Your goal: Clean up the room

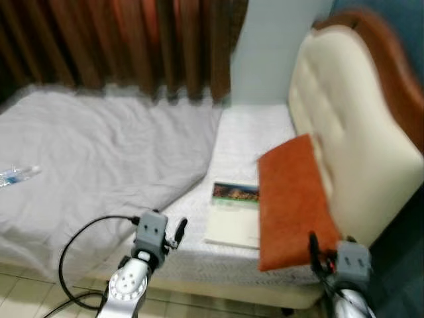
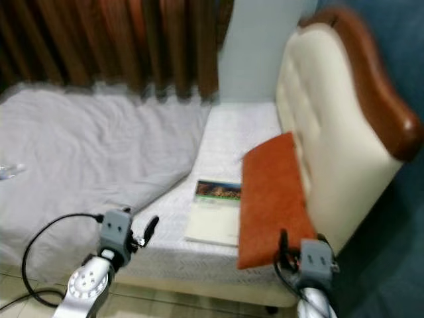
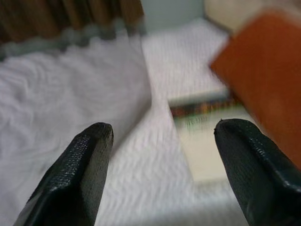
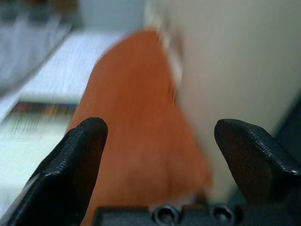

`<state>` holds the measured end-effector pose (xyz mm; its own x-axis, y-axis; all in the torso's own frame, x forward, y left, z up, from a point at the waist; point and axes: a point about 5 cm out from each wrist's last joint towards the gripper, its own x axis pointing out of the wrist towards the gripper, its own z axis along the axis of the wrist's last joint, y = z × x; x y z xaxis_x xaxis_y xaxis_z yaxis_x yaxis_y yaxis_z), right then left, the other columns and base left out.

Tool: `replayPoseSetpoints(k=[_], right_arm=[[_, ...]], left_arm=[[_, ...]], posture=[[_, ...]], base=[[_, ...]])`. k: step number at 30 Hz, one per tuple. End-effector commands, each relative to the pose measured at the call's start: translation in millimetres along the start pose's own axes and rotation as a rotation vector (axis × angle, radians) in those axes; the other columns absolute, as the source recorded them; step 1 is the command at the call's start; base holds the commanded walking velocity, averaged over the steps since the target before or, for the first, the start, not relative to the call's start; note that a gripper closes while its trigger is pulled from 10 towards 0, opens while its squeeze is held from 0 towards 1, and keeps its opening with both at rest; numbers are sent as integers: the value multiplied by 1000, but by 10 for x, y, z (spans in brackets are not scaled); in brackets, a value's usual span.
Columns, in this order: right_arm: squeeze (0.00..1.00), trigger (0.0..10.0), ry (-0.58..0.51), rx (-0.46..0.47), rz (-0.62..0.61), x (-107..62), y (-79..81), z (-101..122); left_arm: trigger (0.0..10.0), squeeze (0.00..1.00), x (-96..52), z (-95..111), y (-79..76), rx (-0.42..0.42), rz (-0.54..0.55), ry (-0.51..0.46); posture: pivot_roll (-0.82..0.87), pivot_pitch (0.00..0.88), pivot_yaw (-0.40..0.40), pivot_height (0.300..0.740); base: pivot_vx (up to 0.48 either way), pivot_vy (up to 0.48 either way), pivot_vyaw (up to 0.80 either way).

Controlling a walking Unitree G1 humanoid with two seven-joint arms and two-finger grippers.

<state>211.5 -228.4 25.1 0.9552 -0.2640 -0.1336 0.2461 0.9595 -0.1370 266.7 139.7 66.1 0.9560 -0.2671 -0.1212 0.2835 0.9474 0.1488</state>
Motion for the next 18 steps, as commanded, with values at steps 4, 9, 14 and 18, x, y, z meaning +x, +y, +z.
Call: replayPoseSetpoints(k=[4,9,14,18], right_arm=[[0,10000,9,13,39,6,4,51],[0,10000,-9,17,87,166,95,144],[0,10000,-11,26,124,253,169,230],[0,10000,-14,34,150,325,225,278]], left_arm=[[10000,0,81,328,15,23,18,-155],[10000,0,198,240,-55,-12,-35,-106],[10000,0,232,170,12,-79,-15,-66],[10000,0,264,123,29,-85,13,-45]], posture=[[-73,0,9,740],[-55,0,2,740],[-47,0,-6,740],[-42,0,-13,740]], base=[[0,0,0],[0,0,0],[425,0,0],[424,0,0]])
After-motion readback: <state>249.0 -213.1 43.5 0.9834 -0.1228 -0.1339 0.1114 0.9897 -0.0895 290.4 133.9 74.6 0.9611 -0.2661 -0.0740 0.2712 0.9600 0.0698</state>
